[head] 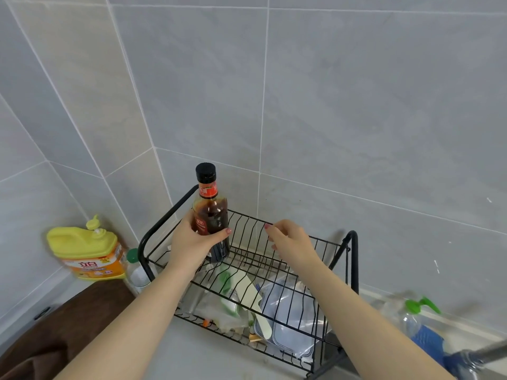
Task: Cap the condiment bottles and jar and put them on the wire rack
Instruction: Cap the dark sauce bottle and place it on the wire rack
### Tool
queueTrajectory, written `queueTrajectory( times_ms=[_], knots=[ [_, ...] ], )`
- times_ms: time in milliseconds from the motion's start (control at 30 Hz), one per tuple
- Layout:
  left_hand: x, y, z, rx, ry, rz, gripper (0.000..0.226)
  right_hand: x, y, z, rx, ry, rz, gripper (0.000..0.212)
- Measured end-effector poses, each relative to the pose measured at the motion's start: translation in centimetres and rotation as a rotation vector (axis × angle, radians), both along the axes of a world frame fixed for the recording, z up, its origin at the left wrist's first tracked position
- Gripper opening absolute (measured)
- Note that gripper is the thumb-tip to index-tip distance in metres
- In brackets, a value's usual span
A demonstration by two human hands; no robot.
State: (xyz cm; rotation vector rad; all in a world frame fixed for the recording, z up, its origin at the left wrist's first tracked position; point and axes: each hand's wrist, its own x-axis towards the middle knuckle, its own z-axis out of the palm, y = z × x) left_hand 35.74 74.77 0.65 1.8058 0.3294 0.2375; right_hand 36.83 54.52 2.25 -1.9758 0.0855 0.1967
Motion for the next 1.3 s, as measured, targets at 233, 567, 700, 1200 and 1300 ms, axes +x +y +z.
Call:
queueTrajectory(
  times_ms=[233,567,700,1200,1300],
  knots=[
    [0.3,0.0,-0.6,-0.041,0.01,0.008,0.067,-0.2,-0.4,0.2,0.004,0.009,-0.005,0.029],
    [-0.1,0.1,-0.6,-0.042,0.025,-0.008,0.064,-1.1,-0.3,0.7,-0.01,0.002,-0.006,0.028],
    [-0.5,0.3,-0.4,-0.05,0.024,-0.021,0.063,-1.5,-0.4,1.4,-0.005,-0.01,-0.012,0.028],
    [-6.9,0.0,3.6,-0.086,0.013,0.096,0.041,-6.0,-0.9,4.2,0.004,-0.094,0.008,0.028],
    [-8.7,-0.7,4.3,-0.103,-0.019,0.048,0.017,-7.6,-1.6,4.7,0.017,-0.111,-0.002,0.029]
  ],
)
